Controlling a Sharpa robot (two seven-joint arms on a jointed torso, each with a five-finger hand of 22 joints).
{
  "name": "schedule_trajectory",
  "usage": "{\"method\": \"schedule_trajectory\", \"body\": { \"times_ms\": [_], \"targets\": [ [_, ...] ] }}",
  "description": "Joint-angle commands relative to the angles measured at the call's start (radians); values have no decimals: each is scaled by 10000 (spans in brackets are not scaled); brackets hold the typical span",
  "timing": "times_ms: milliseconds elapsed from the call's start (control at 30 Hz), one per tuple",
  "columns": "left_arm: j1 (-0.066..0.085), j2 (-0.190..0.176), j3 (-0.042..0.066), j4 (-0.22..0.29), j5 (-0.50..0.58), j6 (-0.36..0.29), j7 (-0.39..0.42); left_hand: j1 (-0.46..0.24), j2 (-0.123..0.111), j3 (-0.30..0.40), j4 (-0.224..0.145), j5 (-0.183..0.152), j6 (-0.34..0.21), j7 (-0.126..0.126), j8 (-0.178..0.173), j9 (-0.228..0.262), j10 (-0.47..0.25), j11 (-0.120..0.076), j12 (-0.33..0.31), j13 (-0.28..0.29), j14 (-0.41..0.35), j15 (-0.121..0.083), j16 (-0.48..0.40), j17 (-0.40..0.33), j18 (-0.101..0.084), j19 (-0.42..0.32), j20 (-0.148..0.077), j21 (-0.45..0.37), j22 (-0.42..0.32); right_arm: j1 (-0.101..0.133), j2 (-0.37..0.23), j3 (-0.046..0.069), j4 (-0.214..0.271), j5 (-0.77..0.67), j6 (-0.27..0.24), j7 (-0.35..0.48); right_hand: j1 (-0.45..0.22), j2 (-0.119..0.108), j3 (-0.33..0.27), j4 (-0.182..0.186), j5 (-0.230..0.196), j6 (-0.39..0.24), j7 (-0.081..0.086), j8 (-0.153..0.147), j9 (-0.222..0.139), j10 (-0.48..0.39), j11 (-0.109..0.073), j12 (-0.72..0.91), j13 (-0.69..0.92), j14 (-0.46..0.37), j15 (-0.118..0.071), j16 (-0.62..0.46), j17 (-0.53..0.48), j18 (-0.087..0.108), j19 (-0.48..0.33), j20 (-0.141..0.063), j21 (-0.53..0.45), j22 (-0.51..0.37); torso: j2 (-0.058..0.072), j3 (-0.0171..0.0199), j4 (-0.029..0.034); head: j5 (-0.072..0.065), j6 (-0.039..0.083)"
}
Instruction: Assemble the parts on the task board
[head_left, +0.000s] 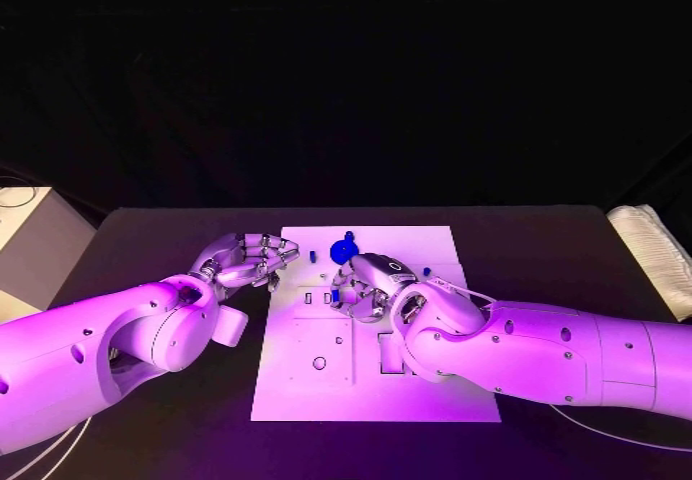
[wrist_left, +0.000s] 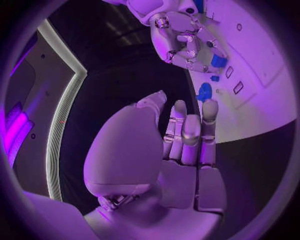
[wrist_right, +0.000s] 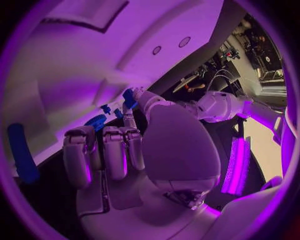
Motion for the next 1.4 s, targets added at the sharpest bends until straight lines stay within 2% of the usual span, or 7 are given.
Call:
{"method": "schedule_trajectory", "body": {
  "times_ms": [33, 133, 333, 700, 1133, 1400],
  "targets": [
    [10, 27, 6, -3, -149, 129, -166, -91, -31, 60, 19, -11, -52, -1, 49, 15, -95, -2, 72, 15, 107, -3, 53, 40, -140, 98, 6, 37, 17, -38, 29, -2, -18, -556, 379, -180, -136, -108, 23, -58, -23, 32, -6, 64, 102, 1029, -72, 61, 2634, 1041, -38, 64, 2631, -145, 1046, -84, 22, 2634, -8, 5, 14, -7, -39],
    [10, 24, 6, -6, -157, 135, -203, -93, -31, 69, 20, -10, -69, 6, 56, 14, -107, 0, 113, 29, 125, -2, 79, 71, -141, 103, 6, 47, 22, -51, 17, -4, -43, -641, 406, -223, -164, -125, 20, -60, -50, 30, -5, 74, 106, 1029, -71, 61, 2634, 1041, -37, 64, 2631, -145, 1046, -84, 22, 2634, -11, -2, 21, 7, -53],
    [10, 2, 6, -6, -172, 144, -246, -94, -32, 71, 20, -10, -77, 9, 57, 13, -112, 2, 123, 33, 124, -1, 81, 69, -142, 105, 6, 50, 25, -66, 31, -7, -84, -710, 423, -229, -213, -170, 11, -63, -32, 16, -2, 85, 109, 1029, -69, 61, 2634, 1041, -36, 64, 2631, -145, 1046, -85, 22, 2634, 5, -5, -20, 46, -33],
    [10, -23, 7, -4, -185, 178, -277, -98, -34, 78, 23, -10, -105, 19, 58, 10, -131, 12, 155, 43, 151, 3, 111, 118, -147, 121, 7, 65, 46, -94, 71, -9, -158, -729, 463, -230, -323, -256, -4, -57, -13, -61, 20, 81, 103, 1029, -53, 61, 2634, 1041, -27, 64, 2631, -145, 1046, -81, 22, 2634, -13, -18, 26, -4, -19],
    [10, -33, 7, -33, -194, 246, -317, -114, -34, 100, 27, -12, -156, 34, 86, 7, -171, 26, 281, 81, 349, 18, 283, 437, -172, 225, 15, 152, 176, -107, 100, -12, -223, -728, 577, -223, -691, -556, -119, 13, -109, -760, 297, -244, -73, 975, 187, -6, 2581, 1041, 170, 64, 2631, -145, 1046, 70, 22, 2634, -5, -4, -1, 14, 9],
    [9, -43, 7, -86, -241, 303, -346, -119, -36, 113, 25, -12, -181, 39, 106, 7, -185, 31, 367, 107, 421, 24, 357, 557, -184, 276, 20, 198, 240, -106, 90, -12, -217, -700, 627, -128, -780, -700, -644, 131, -611, -1177, 437, -491, -238, 831, 326, -181, 2445, 1041, 303, 64, 2631, -145, 1046, 211, 22, 2634, -6, 4, 11, 23, -9]
  ]
}}
